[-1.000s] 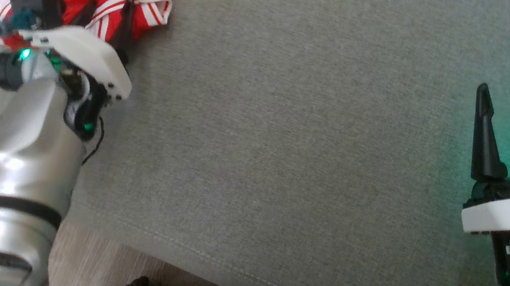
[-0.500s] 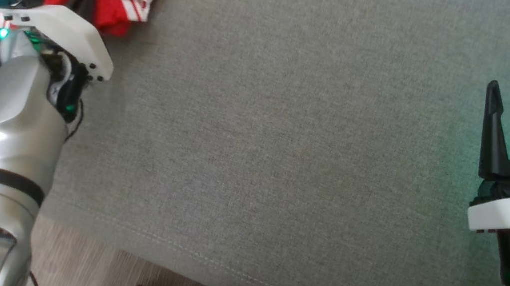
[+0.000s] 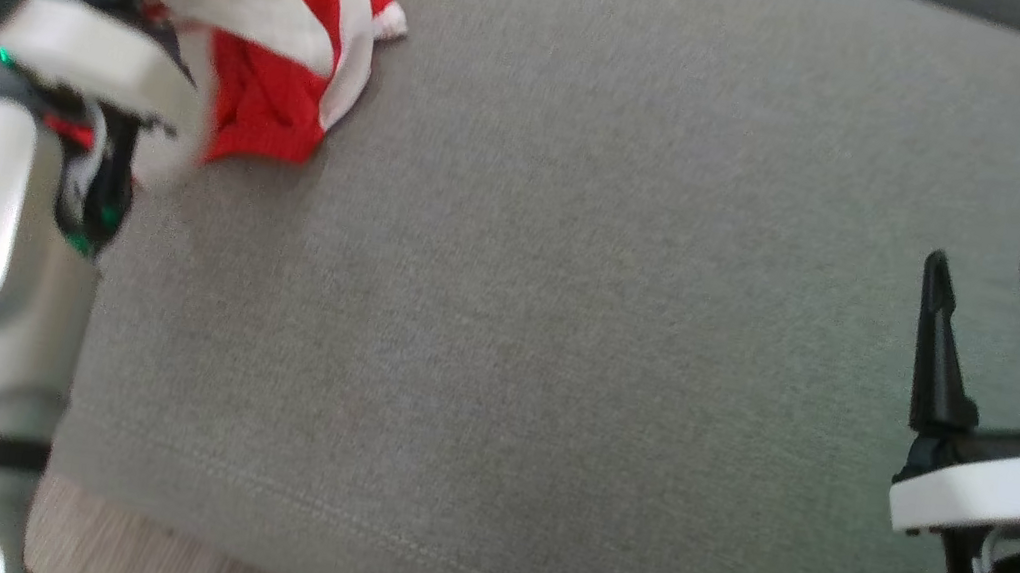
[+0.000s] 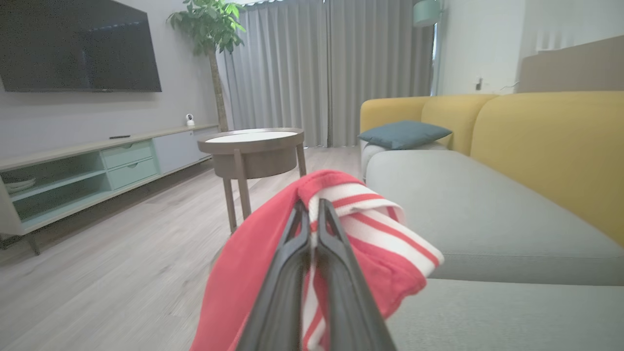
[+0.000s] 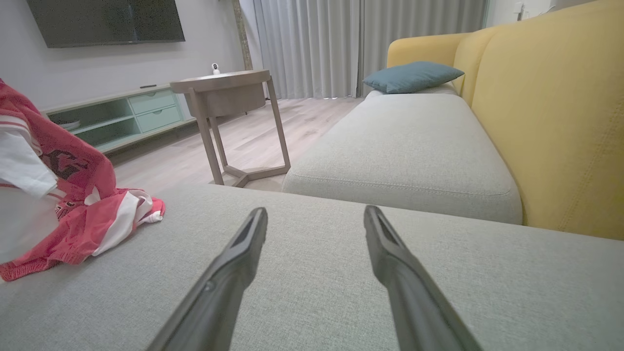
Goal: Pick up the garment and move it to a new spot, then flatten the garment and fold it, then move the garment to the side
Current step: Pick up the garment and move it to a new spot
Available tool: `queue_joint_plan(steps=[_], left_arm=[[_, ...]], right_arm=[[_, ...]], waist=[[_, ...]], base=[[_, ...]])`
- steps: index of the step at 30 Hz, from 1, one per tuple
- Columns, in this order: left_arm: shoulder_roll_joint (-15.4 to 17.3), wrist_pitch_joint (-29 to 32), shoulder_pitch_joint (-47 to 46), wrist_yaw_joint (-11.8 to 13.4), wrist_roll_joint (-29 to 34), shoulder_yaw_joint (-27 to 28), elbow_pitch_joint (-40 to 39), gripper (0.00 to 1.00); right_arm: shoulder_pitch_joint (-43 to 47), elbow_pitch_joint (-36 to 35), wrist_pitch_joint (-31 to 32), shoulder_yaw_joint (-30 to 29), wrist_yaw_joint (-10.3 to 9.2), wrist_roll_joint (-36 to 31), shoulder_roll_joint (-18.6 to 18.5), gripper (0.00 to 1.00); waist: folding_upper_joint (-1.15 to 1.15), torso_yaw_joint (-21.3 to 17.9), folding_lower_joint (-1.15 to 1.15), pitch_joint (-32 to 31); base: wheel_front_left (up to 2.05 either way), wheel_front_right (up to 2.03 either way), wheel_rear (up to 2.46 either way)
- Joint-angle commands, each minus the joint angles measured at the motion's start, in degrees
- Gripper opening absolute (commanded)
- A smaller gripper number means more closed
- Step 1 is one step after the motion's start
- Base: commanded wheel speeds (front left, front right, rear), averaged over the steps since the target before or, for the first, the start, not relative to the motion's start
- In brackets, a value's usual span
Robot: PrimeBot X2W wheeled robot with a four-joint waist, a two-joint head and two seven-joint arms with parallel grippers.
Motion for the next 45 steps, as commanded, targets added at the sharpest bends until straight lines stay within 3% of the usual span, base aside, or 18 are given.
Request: queue_joint_plan(steps=[1, 10, 15, 26, 34, 39, 40, 41, 42, 43, 45], left_arm=[[2.47, -0.49, 0.42, 0.26, 0.12, 1.57, -5.26, 0.0], [-0.93, 4.75, 10.49, 0.61, -0.57, -3.34, -24.46, 0.0], [-5.46, 8.01, 13.71, -0.52, -0.84, -10.64, -29.47, 0.0], [-9.13, 8.18, 8.48, -1.62, -2.63, -23.85, -24.94, 0.0], [-9.28, 6.76, 3.19, 0.61, -5.9, -30.38, -21.47, 0.0], [-9.29, 8.89, 1.09, 1.66, -8.01, -33.55, -11.9, 0.0], [-9.29, 9.45, 0.83, 1.5, -8.19, -33.94, -10.08, 0.07], [-9.29, 9.83, 0.62, 1.27, -8.49, -34.27, -8.56, 0.39], [-9.29, 10.24, 0.32, 1.07, -8.44, -34.76, -7.17, 0.83], [-9.29, 10.1, -0.06, 0.97, -8.11, -35.28, -6.27, 1.0], [-9.29, 9.39, -0.33, 0.89, -7.44, -36.35, -5.3, 1.0]], right_arm=[[0.29, -1.91, -0.66, 1.14, 0.44, 0.36, 0.4, 1.0], [1.68, -3.76, -0.88, 2.24, 0.44, 0.92, 2.26, 1.0], [1.29, -4.37, -1.38, 3.65, 0.44, 1.81, 2.74, 1.0], [-0.62, -2.58, -3.66, 4.82, 0.44, 4.21, 2.98, 1.0], [-1.71, -0.08, -6.45, 5.44, 0.44, 7.05, 2.99, 1.0], [-2.83, 1.74, -8.44, 6.06, 0.44, 8.12, 3.0, 1.0], [-3.03, 2.08, -8.67, 6.16, 0.44, 8.28, 3.0, 1.0], [-3.21, 2.46, -8.83, 6.29, 0.44, 8.36, 3.0, 1.0], [-3.35, 2.83, -8.96, 6.39, 0.44, 8.39, 3.0, 1.0], [-3.48, 3.19, -9.08, 6.46, 0.44, 8.36, 3.0, 1.0], [-3.6, 3.88, -9.13, 6.56, 0.44, 8.12, 3.0, 1.0]], waist=[[0.0, -1.3, 0.0, -3.06], [0.0, -9.06, 0.0, -5.28], [0.0, -17.54, 0.0, -3.71], [0.0, -32.44, 0.0, 2.88], [0.0, -38.29, 0.0, 6.64], [0.0, -39.48, 0.0, 9.05], [0.0, -39.44, 0.0, 9.18], [0.0, -39.34, 0.0, 9.22], [0.0, -39.14, 0.0, 9.16], [0.0, -38.87, 0.0, 8.99], [0.0, -38.06, 0.0, 8.28]], base=[[0.0, 0.0, 0.0], [0.0, 0.0, 0.0], [0.0, 0.0, 0.0], [0.0, 0.0, 0.0], [0.0, 0.0, 0.0], [0.0, 0.0, 0.0], [0.0, 0.0, 0.0], [0.0, 0.0, 0.0], [0.0, 0.0, 0.0], [0.0, 0.0, 0.0], [0.0, 0.0, 0.0]])
